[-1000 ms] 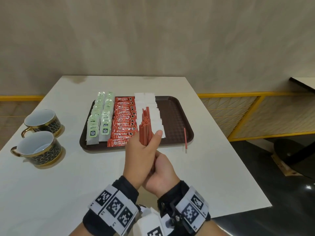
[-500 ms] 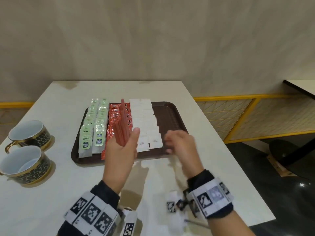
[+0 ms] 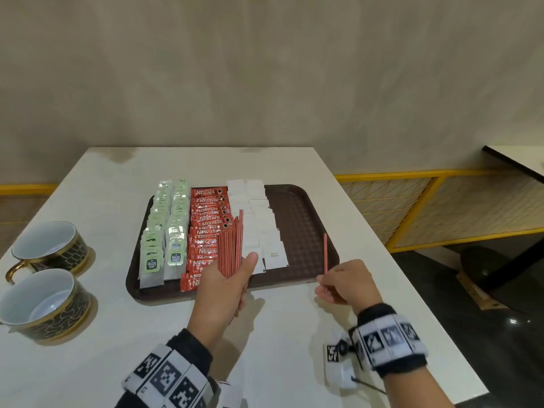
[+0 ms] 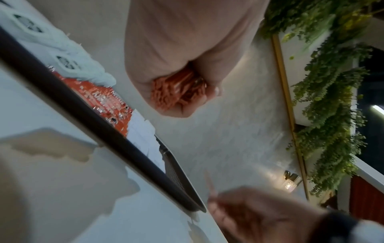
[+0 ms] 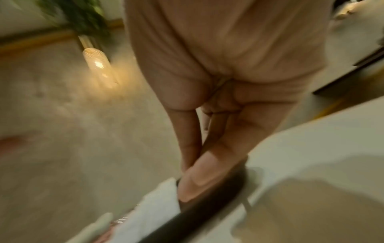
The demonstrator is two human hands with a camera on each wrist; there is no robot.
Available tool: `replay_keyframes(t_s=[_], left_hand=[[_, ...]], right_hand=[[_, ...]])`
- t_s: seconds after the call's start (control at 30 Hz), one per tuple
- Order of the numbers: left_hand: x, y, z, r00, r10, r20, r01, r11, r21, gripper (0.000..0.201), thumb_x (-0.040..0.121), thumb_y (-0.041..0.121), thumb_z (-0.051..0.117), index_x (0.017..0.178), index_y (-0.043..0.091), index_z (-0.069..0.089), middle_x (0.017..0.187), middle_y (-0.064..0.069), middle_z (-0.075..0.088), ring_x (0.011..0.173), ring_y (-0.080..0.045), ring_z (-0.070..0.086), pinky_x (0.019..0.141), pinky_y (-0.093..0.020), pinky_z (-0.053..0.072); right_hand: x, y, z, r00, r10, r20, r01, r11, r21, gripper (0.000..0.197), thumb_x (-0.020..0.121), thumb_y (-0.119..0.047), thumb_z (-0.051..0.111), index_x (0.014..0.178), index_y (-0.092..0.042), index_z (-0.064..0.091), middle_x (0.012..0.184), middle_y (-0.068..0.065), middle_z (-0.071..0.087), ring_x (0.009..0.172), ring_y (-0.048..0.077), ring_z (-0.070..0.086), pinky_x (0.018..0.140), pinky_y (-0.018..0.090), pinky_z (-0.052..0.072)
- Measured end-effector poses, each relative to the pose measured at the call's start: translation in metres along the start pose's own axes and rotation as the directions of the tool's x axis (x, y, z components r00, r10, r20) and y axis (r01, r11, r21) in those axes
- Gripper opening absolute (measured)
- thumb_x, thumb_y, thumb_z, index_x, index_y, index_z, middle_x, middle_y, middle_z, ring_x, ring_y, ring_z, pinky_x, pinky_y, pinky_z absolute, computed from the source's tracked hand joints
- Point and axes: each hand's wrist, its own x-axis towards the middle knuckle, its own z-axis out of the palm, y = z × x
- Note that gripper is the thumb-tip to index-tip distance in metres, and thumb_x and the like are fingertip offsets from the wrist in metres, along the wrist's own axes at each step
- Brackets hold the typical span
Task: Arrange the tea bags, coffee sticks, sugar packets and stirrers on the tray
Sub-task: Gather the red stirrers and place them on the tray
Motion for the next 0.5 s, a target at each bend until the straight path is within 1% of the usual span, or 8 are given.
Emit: replay_keyframes(t_s=[0.07, 0.13, 0.17, 0.3, 0.37, 0.4, 0.47, 0.5], left_hand=[[0.002, -0.004, -0.001, 1.000, -0.024, 0.021, 0.024, 1.000, -0.003, 0.034, 0.087, 0.038, 0.064, 0.069, 0.014, 0.048, 0.050, -0.003, 0.040, 0.034, -0.011, 0.036, 0.033, -0.020, 0.030], [0.001, -0.006, 0.001, 0.998, -0.009, 0.065, 0.011, 1.000, -0.024, 0.031, 0.086, 0.036, 0.065, 0.070, 0.014, 0.050, 0.050, -0.003, 0.039, 0.034, -0.010, 0.035, 0.034, -0.019, 0.030], [-0.001, -0.007, 0.002, 0.996, 0.008, 0.087, -0.005, 0.999, -0.036, 0.030, 0.085, 0.035, 0.066, 0.070, 0.013, 0.052, 0.050, -0.002, 0.039, 0.034, -0.009, 0.035, 0.034, -0.018, 0.031], [-0.002, -0.010, -0.005, 0.994, 0.061, 0.090, -0.057, 0.998, -0.038, 0.030, 0.080, 0.036, 0.069, 0.067, 0.014, 0.054, 0.048, 0.003, 0.046, 0.040, -0.007, 0.046, 0.042, -0.017, 0.038], [-0.003, -0.012, -0.009, 0.994, 0.038, 0.104, -0.033, 0.998, -0.044, 0.031, 0.077, 0.033, 0.074, 0.070, 0.009, 0.056, 0.053, -0.002, 0.050, 0.047, -0.013, 0.052, 0.047, -0.024, 0.044], [-0.005, -0.013, -0.010, 0.994, 0.033, 0.102, -0.029, 0.998, -0.047, 0.029, 0.078, 0.028, 0.075, 0.072, 0.007, 0.057, 0.054, -0.004, 0.051, 0.045, -0.013, 0.053, 0.046, -0.024, 0.044], [-0.009, -0.016, -0.009, 0.996, 0.049, 0.075, -0.047, 0.998, -0.028, 0.025, 0.083, 0.023, 0.072, 0.070, 0.007, 0.058, 0.052, -0.003, 0.051, 0.039, -0.007, 0.049, 0.040, -0.017, 0.040], [-0.011, -0.017, -0.008, 0.996, 0.072, 0.053, -0.071, 0.997, -0.017, 0.026, 0.086, 0.024, 0.070, 0.069, 0.008, 0.058, 0.051, -0.002, 0.050, 0.040, -0.006, 0.047, 0.041, -0.014, 0.039]], right_hand=[[-0.038, -0.008, 0.013, 0.977, -0.167, 0.130, 0.169, 0.986, -0.008, 0.024, 0.085, 0.000, 0.069, 0.062, -0.003, 0.062, 0.063, 0.021, 0.066, 0.049, 0.022, 0.057, 0.050, 0.027, 0.048], [-0.071, -0.012, 0.034, 0.911, -0.259, 0.320, 0.261, 0.965, 0.038, 0.027, 0.086, -0.007, 0.070, 0.060, -0.008, 0.064, 0.063, 0.020, 0.066, 0.052, 0.022, 0.060, 0.048, 0.024, 0.049], [-0.081, -0.012, 0.045, 0.880, -0.299, 0.369, 0.309, 0.951, 0.034, 0.026, 0.086, -0.009, 0.071, 0.061, -0.010, 0.066, 0.063, 0.019, 0.067, 0.052, 0.021, 0.061, 0.048, 0.023, 0.050], [-0.096, -0.007, 0.069, 0.812, -0.458, 0.362, 0.507, 0.861, -0.047, 0.019, 0.085, -0.017, 0.072, 0.068, -0.008, 0.070, 0.060, 0.008, 0.069, 0.051, 0.013, 0.062, 0.056, 0.023, 0.053], [-0.097, -0.003, 0.072, 0.757, -0.531, 0.380, 0.620, 0.767, -0.165, 0.021, 0.082, -0.027, 0.072, 0.066, -0.013, 0.070, 0.062, 0.002, 0.070, 0.054, 0.012, 0.063, 0.063, 0.032, 0.055], [-0.098, -0.001, 0.073, 0.738, -0.538, 0.407, 0.653, 0.720, -0.235, 0.022, 0.079, -0.033, 0.070, 0.067, -0.015, 0.070, 0.063, -0.001, 0.069, 0.057, 0.013, 0.063, 0.066, 0.037, 0.055], [-0.099, -0.002, 0.072, 0.724, -0.539, 0.430, 0.677, 0.674, -0.296, 0.023, 0.073, -0.041, 0.067, 0.069, -0.018, 0.070, 0.065, -0.004, 0.069, 0.061, 0.012, 0.062, 0.068, 0.041, 0.054], [-0.097, -0.003, 0.070, 0.720, -0.561, 0.408, 0.682, 0.678, -0.273, 0.021, 0.073, -0.039, 0.069, 0.070, -0.018, 0.070, 0.066, -0.004, 0.069, 0.062, 0.011, 0.062, 0.067, 0.040, 0.054]])
